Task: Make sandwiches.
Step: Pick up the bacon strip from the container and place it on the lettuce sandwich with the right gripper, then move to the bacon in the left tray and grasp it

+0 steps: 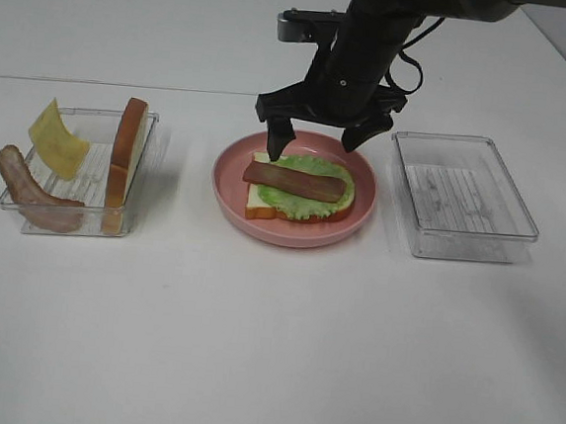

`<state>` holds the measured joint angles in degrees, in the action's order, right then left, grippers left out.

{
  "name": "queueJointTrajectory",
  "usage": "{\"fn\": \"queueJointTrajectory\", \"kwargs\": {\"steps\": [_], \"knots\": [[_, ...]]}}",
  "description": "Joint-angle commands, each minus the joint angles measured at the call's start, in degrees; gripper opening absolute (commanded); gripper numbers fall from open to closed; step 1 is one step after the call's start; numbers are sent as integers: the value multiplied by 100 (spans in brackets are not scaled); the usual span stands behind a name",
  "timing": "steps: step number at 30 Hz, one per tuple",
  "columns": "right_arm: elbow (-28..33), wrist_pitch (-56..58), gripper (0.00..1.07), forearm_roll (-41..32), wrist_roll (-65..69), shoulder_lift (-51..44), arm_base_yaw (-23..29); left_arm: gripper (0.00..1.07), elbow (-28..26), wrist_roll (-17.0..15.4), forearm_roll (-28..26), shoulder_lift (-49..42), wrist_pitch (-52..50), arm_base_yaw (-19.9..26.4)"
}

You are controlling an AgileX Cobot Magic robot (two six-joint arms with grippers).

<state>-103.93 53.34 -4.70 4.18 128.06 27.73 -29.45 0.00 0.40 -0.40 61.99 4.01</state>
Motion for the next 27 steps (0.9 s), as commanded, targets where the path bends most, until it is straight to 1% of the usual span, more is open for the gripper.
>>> {"fn": "queueJointTrajectory", "kwargs": {"steps": [1, 8, 10, 11, 13, 14, 15, 16, 18, 19, 20, 21, 23, 27], "knots": [[-29, 63, 99, 229, 97, -92, -6, 98, -6, 0, 11, -97, -40, 23], [-29, 367, 99, 470, 189, -378, -23, 98, -6, 0, 11, -97, -40, 23], [-29, 487, 99, 498, 241, -579, -189, 98, -6, 0, 11, -97, -40, 23], [-29, 487, 99, 498, 241, -579, -189, 98, -6, 0, 11, -97, -40, 23], [-34, 682, 99, 418, 235, -831, -688, 98, -6, 0, 11, -97, -40, 23], [-34, 682, 99, 418, 235, -831, -688, 98, -6, 0, 11, -97, -40, 23], [-34, 762, 99, 418, 235, -888, -859, 98, -6, 0, 11, -97, -40, 23], [-34, 762, 99, 418, 235, -888, -859, 98, -6, 0, 11, -97, -40, 23], [-29, 1031, 99, 441, 183, -951, -1558, 98, -6, 0, 11, -97, -40, 23], [-29, 1031, 99, 441, 183, -951, -1558, 98, -6, 0, 11, -97, -40, 23], [-29, 1134, 99, 441, 172, -951, -1736, 98, -6, 0, 11, -97, -40, 23], [-29, 1134, 99, 441, 172, -951, -1736, 98, -6, 0, 11, -97, -40, 23], [-23, 1587, 98, 470, 29, -957, -2160, 98, -6, 0, 11, -97, -40, 23], [34, 1833, 97, 470, -46, -1020, -2286, 98, -6, 0, 11, -97, -40, 23]]}}
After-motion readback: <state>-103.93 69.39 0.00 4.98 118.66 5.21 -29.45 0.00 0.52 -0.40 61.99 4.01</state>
